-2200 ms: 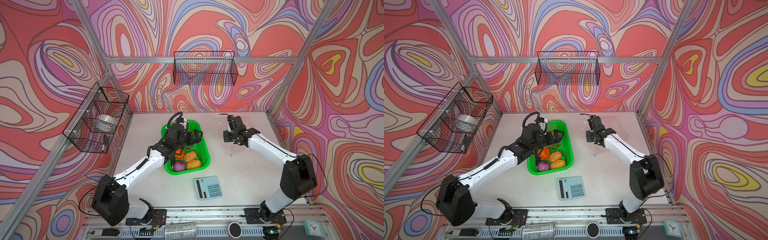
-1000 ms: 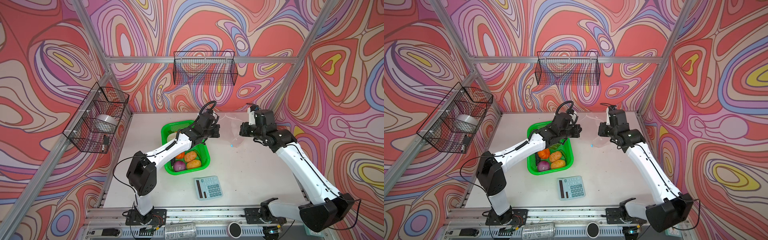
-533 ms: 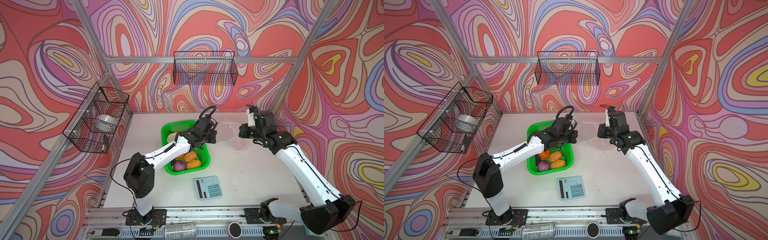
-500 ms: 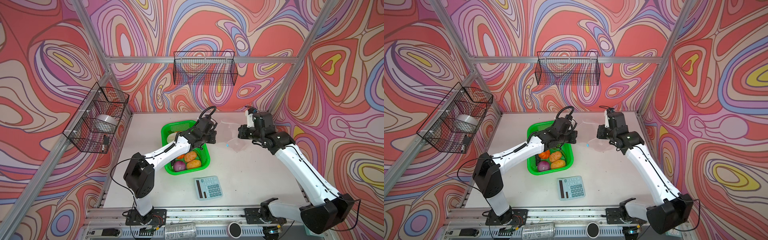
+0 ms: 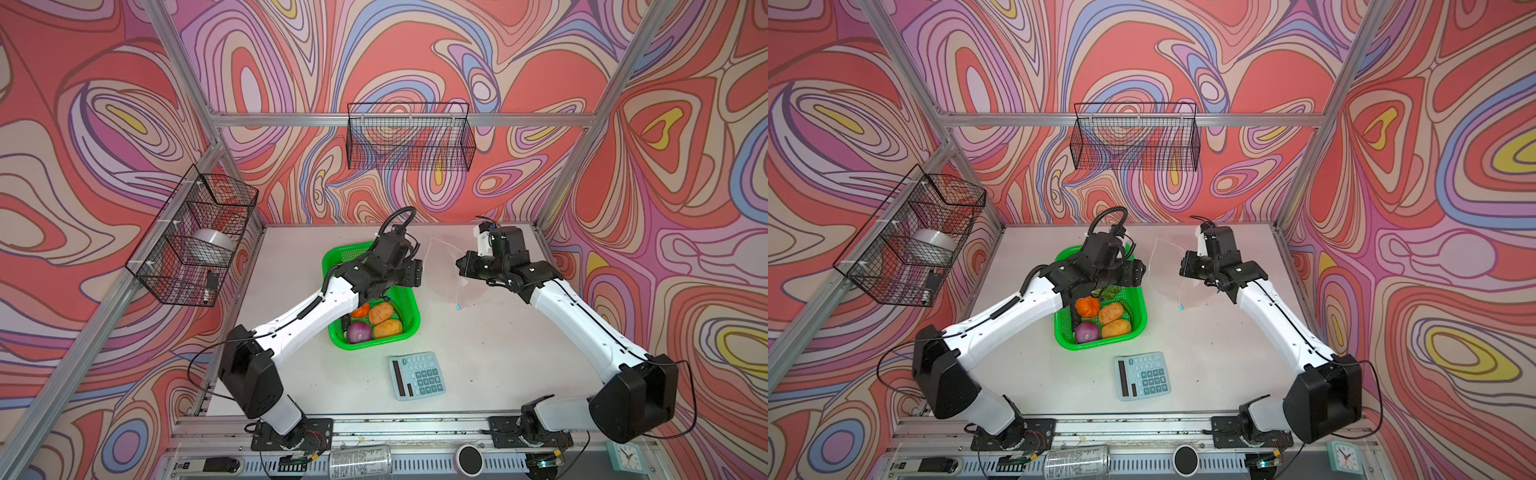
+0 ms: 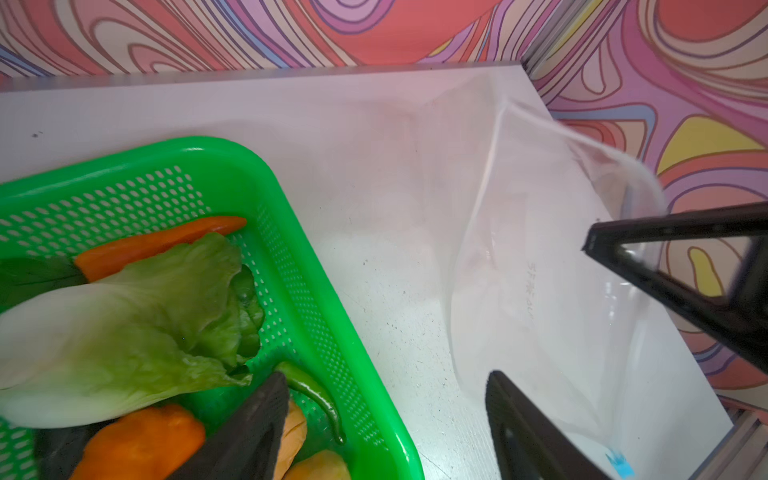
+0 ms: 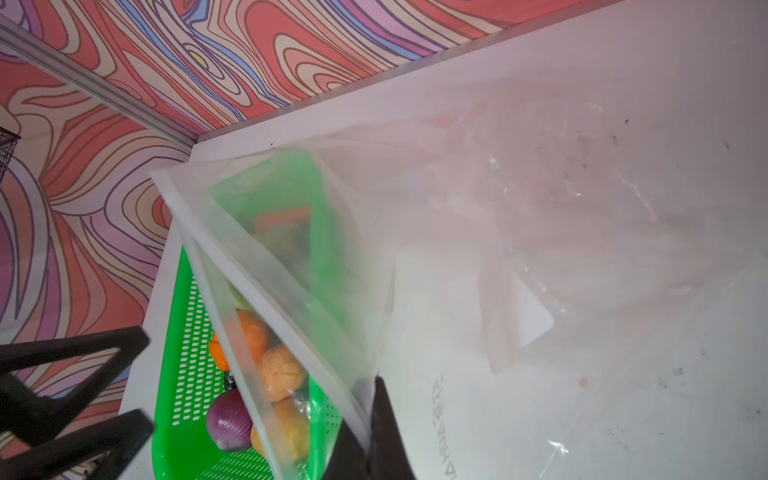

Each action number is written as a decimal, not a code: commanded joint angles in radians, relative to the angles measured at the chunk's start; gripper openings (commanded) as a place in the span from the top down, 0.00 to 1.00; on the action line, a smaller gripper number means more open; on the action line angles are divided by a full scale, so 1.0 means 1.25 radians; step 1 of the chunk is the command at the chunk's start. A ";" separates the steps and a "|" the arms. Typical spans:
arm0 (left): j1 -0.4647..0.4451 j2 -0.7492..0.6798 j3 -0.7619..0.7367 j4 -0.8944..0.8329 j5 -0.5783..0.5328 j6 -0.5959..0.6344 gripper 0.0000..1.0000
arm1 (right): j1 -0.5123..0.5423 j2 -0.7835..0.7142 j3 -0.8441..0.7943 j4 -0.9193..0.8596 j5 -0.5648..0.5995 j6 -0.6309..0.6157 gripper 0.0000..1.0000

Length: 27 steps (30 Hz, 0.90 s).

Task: Place the food in the zip-top bag and seal the zipper
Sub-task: 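Lower the left gripper into the basket and grasp the orange pumpkin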

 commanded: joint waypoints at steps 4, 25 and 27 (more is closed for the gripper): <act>0.052 -0.106 -0.091 -0.077 -0.049 0.045 0.21 | -0.002 0.030 0.026 0.045 -0.053 0.045 1.00; 0.193 0.043 -0.212 -0.157 -0.058 -0.030 0.17 | -0.001 0.029 0.029 -0.008 -0.029 0.024 1.00; 0.214 0.048 -0.225 -0.136 -0.031 -0.045 0.14 | -0.001 0.028 0.027 -0.010 -0.024 0.021 1.00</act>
